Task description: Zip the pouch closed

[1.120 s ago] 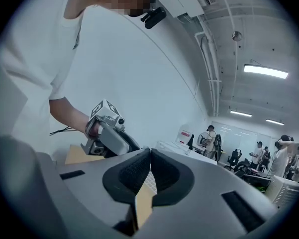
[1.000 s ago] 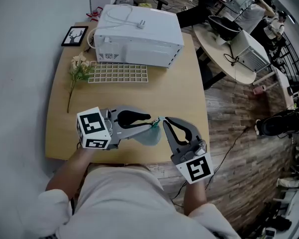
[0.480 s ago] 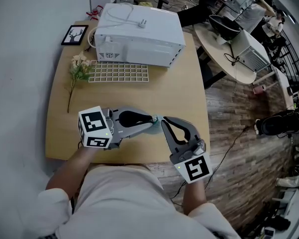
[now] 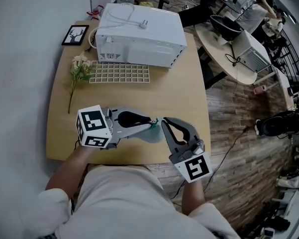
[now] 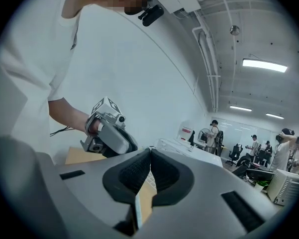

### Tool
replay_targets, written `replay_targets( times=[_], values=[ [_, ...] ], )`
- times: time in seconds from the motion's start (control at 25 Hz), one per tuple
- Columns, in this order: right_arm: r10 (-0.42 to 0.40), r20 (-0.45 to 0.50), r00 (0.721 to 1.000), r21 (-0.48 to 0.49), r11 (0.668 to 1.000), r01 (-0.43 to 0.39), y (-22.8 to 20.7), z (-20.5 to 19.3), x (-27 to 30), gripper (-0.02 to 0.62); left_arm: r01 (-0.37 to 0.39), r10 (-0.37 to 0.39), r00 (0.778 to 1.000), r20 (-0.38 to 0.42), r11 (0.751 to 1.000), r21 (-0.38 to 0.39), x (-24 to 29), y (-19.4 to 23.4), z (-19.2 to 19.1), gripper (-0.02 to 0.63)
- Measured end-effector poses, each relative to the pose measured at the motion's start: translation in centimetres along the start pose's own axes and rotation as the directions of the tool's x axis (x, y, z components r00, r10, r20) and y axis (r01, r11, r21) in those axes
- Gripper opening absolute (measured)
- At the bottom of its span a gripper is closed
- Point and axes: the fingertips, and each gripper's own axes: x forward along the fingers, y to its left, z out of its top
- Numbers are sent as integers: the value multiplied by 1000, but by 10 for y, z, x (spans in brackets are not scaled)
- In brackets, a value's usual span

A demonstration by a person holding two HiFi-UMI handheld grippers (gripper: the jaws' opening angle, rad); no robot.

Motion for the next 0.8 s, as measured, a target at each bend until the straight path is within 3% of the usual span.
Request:
replay_targets(
  times=[0.32,0.64,0.8],
  values=[
    [-27,50,998,75,997,23,-10,7,0,5,-22,22,1000,2,1000,2,-8,3,-1,44],
    [-74,83,994,89,994,66,-29,12,3,5,-42,43,999,-15,999,9,-17,11,-6,44],
    [-72,52,996,59,996,69,-29,7,4,5,-58,58,998,-11,998,0,-22,13,-8,44]
  ],
)
